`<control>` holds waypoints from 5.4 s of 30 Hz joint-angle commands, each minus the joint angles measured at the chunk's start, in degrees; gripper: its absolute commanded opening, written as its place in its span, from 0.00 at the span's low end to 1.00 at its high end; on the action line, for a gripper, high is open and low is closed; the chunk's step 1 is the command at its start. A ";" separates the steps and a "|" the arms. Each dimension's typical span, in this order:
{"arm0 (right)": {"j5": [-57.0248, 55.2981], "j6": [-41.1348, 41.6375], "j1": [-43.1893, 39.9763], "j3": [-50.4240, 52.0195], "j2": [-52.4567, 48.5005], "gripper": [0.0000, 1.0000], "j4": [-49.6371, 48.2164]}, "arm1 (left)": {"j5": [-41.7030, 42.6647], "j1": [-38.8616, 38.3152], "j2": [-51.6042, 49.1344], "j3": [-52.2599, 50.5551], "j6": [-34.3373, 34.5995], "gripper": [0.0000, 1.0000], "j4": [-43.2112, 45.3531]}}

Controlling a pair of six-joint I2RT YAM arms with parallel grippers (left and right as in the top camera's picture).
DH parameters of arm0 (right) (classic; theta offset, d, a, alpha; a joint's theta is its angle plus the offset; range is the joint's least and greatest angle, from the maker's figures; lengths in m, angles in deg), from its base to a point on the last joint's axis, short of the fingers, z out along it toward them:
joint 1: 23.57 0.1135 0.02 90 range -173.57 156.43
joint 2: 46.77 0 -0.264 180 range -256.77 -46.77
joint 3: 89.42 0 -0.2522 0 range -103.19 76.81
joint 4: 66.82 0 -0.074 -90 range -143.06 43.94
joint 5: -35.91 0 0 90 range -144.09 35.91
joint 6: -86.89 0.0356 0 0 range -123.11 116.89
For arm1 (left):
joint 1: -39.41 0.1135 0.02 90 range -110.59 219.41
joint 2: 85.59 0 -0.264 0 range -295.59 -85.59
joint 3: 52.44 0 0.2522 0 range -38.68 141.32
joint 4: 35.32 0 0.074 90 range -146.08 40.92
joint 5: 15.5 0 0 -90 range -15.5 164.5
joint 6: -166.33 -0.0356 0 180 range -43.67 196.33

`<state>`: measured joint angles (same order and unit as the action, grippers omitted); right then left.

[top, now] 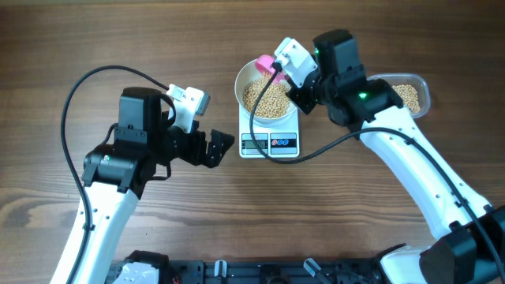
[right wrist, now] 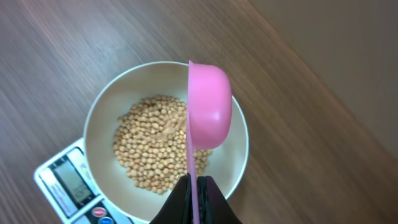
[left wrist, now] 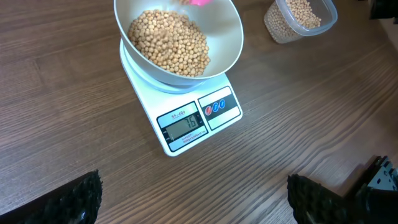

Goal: Scoop item into bowl and weigh 150g on scale
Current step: 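Tilt the pink scoop to pour soybeans into the white bowl, then move the empty pink scoop right back to the soybean tub, then lower the pink scoop into the soybeans and drag it through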

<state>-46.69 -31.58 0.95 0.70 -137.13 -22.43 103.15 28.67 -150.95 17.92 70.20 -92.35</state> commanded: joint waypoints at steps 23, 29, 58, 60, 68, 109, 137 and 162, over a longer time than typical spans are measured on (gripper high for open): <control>8.41 16.92 -0.24 0.00 0.61 0.04 0.00 | 0.85 0.42 -0.33 -0.04 0.37 1.00 0.13; 22.62 28.15 -10.49 0.00 0.94 0.04 -1.55 | 0.85 0.42 -0.33 -0.04 0.37 1.00 0.13; 15.93 18.93 -48.35 0.00 2.49 0.04 14.69 | 0.85 0.42 -0.33 -0.04 0.37 1.00 0.13; 15.91 18.45 -48.35 0.00 3.26 0.04 14.64 | 0.85 0.42 -0.33 -0.04 0.37 1.00 0.13; 7.50 8.39 -47.84 0.02 4.26 0.04 18.88 | 0.83 0.42 -0.33 -0.04 0.37 1.00 0.13; 4.96 8.11 -38.18 0.52 -3.93 0.04 21.49 | 0.85 0.42 -0.33 -0.04 0.37 1.00 0.13; -6.34 12.02 -38.18 0.52 -3.93 0.04 17.84 | 0.85 0.42 -0.33 -0.04 0.37 1.00 0.13; 5.29 12.17 -38.18 6.38 -4.02 0.04 15.96 | 0.83 0.42 -0.33 -0.04 0.37 1.00 0.13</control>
<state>-45.77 -19.88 -37.48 6.62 -140.33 -6.76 103.15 28.67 -150.95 17.92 70.20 -92.35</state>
